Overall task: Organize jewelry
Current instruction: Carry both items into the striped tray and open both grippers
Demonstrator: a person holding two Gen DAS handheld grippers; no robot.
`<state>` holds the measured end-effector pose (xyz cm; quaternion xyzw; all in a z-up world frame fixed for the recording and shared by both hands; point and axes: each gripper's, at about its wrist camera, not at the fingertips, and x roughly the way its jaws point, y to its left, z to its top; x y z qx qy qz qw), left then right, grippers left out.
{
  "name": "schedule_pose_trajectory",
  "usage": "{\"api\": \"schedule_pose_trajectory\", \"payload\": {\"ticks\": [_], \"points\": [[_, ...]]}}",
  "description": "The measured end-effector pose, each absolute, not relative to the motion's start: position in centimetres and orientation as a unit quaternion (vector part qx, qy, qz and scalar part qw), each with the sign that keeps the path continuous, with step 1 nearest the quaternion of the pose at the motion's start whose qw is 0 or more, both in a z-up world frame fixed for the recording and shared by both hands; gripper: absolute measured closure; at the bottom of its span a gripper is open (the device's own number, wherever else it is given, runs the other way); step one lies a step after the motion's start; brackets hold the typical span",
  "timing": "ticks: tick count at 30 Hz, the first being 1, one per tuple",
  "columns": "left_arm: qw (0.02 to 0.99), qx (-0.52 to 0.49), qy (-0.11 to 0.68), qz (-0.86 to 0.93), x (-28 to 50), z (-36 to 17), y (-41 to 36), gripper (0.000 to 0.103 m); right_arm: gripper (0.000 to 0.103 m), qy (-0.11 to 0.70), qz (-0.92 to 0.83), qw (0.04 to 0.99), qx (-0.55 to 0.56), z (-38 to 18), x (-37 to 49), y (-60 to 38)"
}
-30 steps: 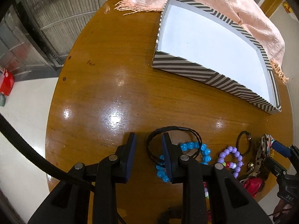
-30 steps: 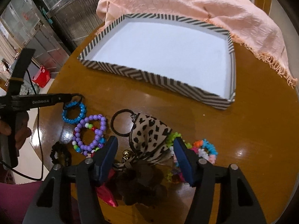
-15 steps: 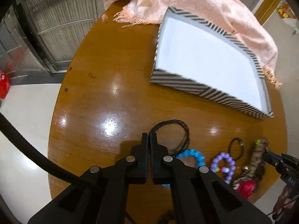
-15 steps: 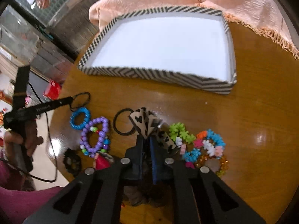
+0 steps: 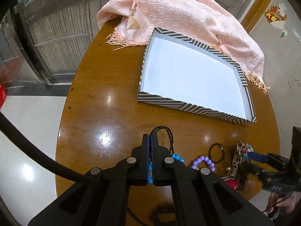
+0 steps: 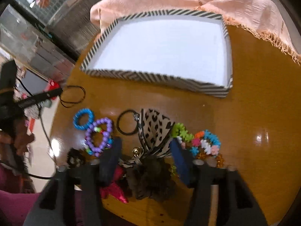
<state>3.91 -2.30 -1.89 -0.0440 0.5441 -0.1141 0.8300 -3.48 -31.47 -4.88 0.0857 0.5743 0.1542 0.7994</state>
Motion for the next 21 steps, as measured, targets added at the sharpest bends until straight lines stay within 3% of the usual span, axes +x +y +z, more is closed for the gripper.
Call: {"api": "schedule_pose_trajectory", "payload": {"ticks": [4,6,8,21], "points": [[0.832,-0.041,0.542,-0.111,3.6,-1.7,-2.6,0.101,0.045,0.584,0.144,0.798,0.039,-6.6,-3.6,-29.6],[0.833,-0.039,0.541,-0.110,3.4,-1.6,-2.8,0.101,0.061,0.580,0.143,0.801,0.044,-7.4,-3.3,-29.5],[0.833,-0.038,0.542,-0.109,3.2,-1.6,-2.8,0.101,0.099,0.573,0.149,0.803,0.061,-7.1,-3.4,-29.9],[0.844,-0.047,0.519,-0.128,3.7,1.0,-3.3,0.101,0.099,0.490,0.202,0.830,0.175,1.2,-3.4,-34.7]]}}
